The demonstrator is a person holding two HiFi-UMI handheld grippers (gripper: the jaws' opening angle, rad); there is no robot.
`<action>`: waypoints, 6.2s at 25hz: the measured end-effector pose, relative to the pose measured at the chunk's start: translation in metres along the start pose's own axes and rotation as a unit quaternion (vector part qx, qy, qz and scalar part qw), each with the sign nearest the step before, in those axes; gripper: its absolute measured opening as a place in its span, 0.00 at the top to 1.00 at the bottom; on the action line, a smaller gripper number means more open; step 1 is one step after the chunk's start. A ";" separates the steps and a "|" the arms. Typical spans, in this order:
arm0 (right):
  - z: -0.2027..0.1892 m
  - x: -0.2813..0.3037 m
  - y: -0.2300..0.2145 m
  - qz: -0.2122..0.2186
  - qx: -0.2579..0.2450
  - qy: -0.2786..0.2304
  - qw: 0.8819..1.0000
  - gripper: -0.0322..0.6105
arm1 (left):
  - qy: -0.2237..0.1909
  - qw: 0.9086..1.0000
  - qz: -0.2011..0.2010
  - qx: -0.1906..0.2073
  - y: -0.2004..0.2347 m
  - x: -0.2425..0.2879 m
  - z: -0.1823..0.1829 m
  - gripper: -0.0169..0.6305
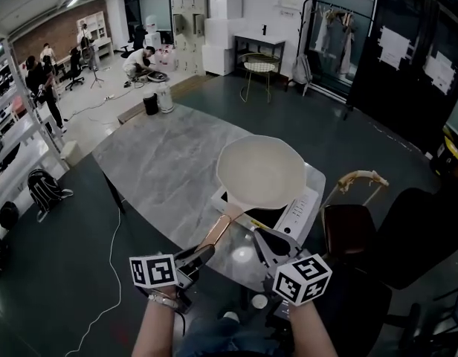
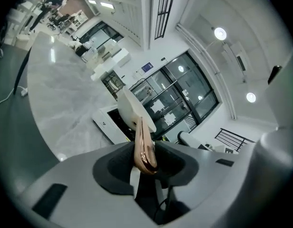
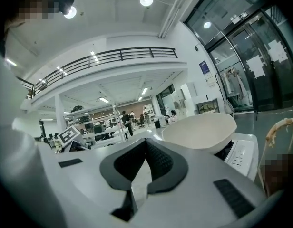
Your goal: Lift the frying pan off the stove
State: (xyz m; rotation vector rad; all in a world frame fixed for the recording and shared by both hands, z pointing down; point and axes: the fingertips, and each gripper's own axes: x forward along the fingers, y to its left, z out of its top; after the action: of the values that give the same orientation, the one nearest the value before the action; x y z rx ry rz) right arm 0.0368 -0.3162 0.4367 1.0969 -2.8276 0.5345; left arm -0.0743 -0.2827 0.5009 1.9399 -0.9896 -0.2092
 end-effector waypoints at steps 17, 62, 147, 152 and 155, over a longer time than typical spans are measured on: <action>-0.020 0.040 -0.019 0.111 0.385 -0.027 0.916 0.50 | 0.043 0.999 -0.005 -0.002 -0.002 0.001 -0.005 0.75; -0.074 0.169 -0.033 0.054 0.499 0.047 0.864 0.64 | 0.235 0.970 -0.046 0.044 0.025 -0.004 -0.028 0.75; 0.071 -0.062 -0.065 -0.169 0.219 -0.144 0.950 0.62 | 0.334 0.835 -0.326 0.291 -0.115 0.058 -0.081 0.76; 0.077 -0.056 -0.064 -0.167 0.222 -0.144 0.950 0.62 | 0.334 0.834 -0.326 0.294 -0.115 0.057 -0.071 0.76; 0.076 -0.057 -0.066 -0.167 0.224 -0.144 0.949 0.62 | 0.335 0.833 -0.327 0.294 -0.116 0.058 -0.072 0.76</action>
State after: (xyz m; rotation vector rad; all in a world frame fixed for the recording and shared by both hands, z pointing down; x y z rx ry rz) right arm 0.1281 -0.3505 0.3747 1.8260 -2.7138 1.0960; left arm 0.0645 -0.2474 0.4635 2.5801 0.1399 0.4371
